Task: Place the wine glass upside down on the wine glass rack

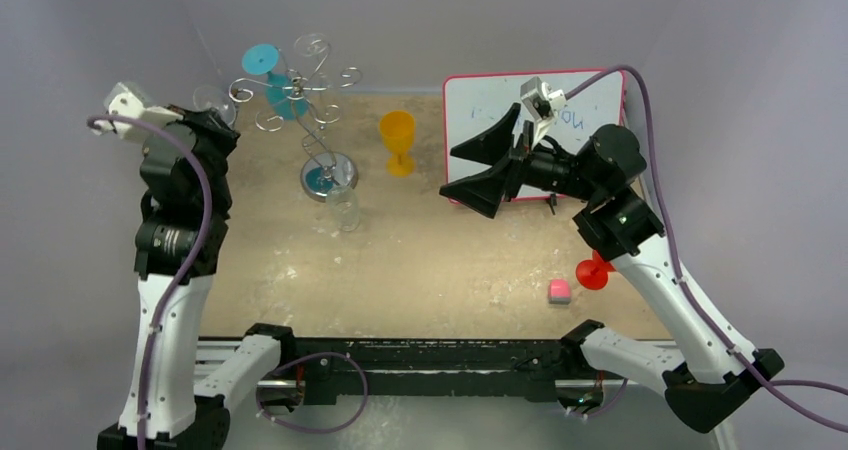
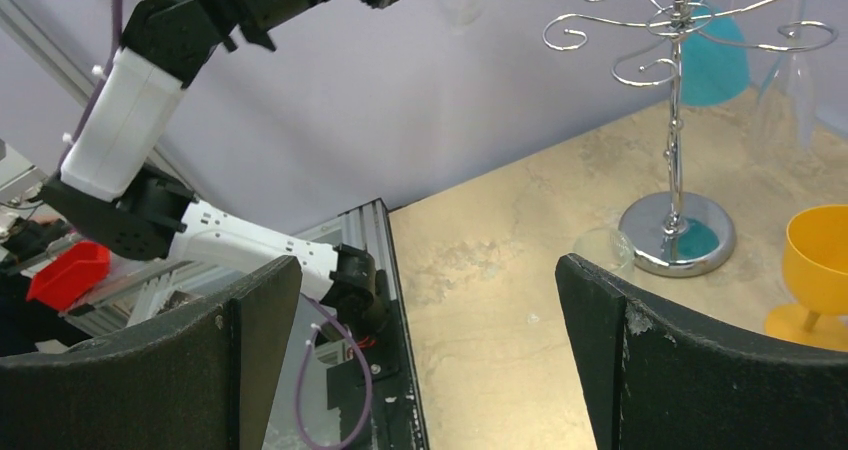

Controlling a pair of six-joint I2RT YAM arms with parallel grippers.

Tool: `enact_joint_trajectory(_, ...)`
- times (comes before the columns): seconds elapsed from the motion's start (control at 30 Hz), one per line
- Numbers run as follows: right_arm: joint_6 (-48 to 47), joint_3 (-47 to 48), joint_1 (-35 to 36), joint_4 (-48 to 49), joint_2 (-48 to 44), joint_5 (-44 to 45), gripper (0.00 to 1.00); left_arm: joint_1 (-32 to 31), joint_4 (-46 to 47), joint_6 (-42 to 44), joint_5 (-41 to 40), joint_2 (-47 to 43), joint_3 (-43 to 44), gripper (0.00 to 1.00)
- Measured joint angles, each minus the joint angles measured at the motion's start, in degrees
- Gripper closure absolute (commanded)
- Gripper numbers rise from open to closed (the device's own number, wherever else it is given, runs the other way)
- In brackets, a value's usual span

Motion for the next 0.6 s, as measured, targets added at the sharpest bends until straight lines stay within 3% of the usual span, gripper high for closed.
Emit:
enact_joint_trajectory(0.3, -2.23, -2.27, 0.0, -0.74, -2.67, 1.27, 0.0, 0.0, -7.72, -9.31, -2.21, 12.72, 6.58, 1.0)
enact_joint_trajectory(0.6, -4.11, -2.56, 0.0, -0.81, -2.82, 1.22, 0.0, 2.05, -11.98, -17.97, -0.66, 16.87, 11.63, 1.0)
